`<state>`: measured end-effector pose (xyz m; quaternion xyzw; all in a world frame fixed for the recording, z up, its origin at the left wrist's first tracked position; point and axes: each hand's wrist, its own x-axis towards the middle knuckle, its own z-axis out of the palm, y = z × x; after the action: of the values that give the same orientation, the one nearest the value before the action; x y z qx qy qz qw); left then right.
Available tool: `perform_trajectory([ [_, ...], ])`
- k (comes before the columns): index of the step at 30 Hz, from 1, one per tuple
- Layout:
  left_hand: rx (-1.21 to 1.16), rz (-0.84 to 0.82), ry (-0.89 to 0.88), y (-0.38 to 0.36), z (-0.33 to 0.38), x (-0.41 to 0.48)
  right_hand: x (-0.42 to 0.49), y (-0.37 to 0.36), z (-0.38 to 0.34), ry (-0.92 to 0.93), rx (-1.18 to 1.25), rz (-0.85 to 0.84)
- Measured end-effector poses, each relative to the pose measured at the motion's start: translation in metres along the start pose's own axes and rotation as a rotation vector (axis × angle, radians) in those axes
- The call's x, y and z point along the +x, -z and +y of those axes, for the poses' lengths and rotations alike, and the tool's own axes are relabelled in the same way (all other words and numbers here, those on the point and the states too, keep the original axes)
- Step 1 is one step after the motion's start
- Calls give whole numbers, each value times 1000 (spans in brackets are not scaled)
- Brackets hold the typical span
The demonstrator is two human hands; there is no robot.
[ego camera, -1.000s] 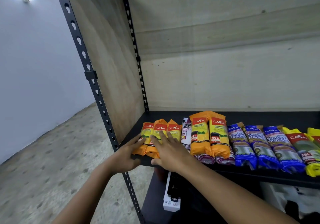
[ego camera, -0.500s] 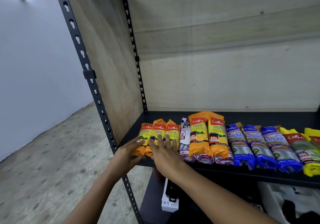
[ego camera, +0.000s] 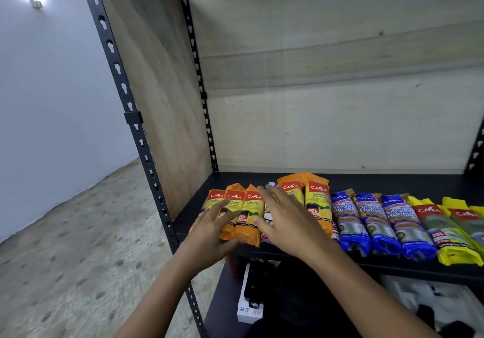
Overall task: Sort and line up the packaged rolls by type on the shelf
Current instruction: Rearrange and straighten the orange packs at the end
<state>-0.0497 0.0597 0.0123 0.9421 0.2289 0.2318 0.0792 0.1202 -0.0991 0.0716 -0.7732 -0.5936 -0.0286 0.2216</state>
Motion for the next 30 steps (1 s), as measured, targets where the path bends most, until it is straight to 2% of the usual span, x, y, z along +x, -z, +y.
perform_trajectory([
  [2, -26, -25, -14, 1, 26, 12, -9, 13, 17, -44, -4, -26],
  [6, -85, -179, -63, -7, 68, 34, -24, 27, 56, -103, -68, -89],
  [8, -96, -239, -81, -12, 81, 41, -30, 29, 73, -131, -48, -170],
  [11, -35, -262, -138, -18, 97, 50, -39, 28, 92, -114, -10, -285],
  [14, -6, -264, -148, -25, 104, 58, -43, 26, 97, -126, 30, -318],
  [23, -41, -272, -128, -37, 103, 65, -40, 14, 96, -138, 61, -282],
  [30, -93, -175, -146, -40, 96, 70, -36, 7, 99, -86, -15, -82],
])
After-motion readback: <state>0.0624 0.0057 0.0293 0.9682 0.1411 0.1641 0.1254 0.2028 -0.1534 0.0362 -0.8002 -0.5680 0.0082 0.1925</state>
